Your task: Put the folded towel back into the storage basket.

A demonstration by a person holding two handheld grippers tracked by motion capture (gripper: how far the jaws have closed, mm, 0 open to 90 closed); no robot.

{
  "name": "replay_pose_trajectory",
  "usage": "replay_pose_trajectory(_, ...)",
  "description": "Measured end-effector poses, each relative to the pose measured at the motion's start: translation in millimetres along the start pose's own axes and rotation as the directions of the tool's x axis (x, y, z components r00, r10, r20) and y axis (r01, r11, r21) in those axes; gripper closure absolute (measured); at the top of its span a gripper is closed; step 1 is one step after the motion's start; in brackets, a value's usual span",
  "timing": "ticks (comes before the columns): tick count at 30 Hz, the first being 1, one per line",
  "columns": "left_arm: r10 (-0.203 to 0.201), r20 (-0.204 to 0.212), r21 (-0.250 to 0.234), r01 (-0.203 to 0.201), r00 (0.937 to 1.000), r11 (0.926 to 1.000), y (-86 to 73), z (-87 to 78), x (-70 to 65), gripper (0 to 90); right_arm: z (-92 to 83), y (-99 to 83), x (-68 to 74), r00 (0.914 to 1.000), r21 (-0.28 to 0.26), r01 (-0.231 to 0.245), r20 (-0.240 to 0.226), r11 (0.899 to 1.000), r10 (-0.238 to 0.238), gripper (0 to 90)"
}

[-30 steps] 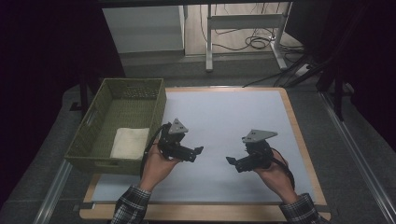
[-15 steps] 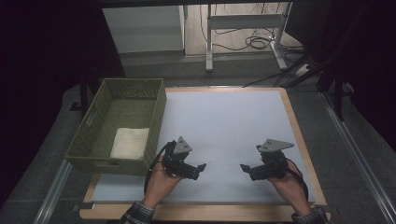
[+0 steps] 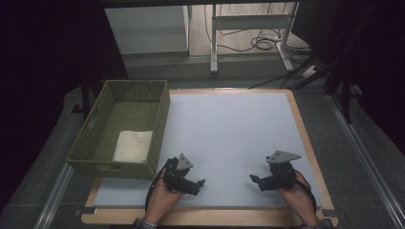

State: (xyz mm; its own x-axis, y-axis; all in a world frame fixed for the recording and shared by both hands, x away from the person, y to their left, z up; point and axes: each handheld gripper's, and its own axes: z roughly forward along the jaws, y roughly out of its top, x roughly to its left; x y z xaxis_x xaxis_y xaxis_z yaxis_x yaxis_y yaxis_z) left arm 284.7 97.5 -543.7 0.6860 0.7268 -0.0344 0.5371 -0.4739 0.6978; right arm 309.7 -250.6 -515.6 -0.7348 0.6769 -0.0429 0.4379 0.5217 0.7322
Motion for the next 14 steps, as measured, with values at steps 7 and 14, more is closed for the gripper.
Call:
replay_pose_trajectory(7,-0.012,-0.002,0.010,0.012,0.9999,0.9999,-2.1,2.9,1.2,0.0,13.6,-10.2,0.2,0.9999,0.046,0.010,-0.009,0.999,-0.010,4.1)
replay_pose_trajectory(14,-0.008,-0.007,0.011,0.008,0.9999,0.9999,-2.4,3.3,0.2,0.0,13.9,-11.2,1.1,0.9999,0.044,0.011,-0.006,0.999,-0.011,3.9)
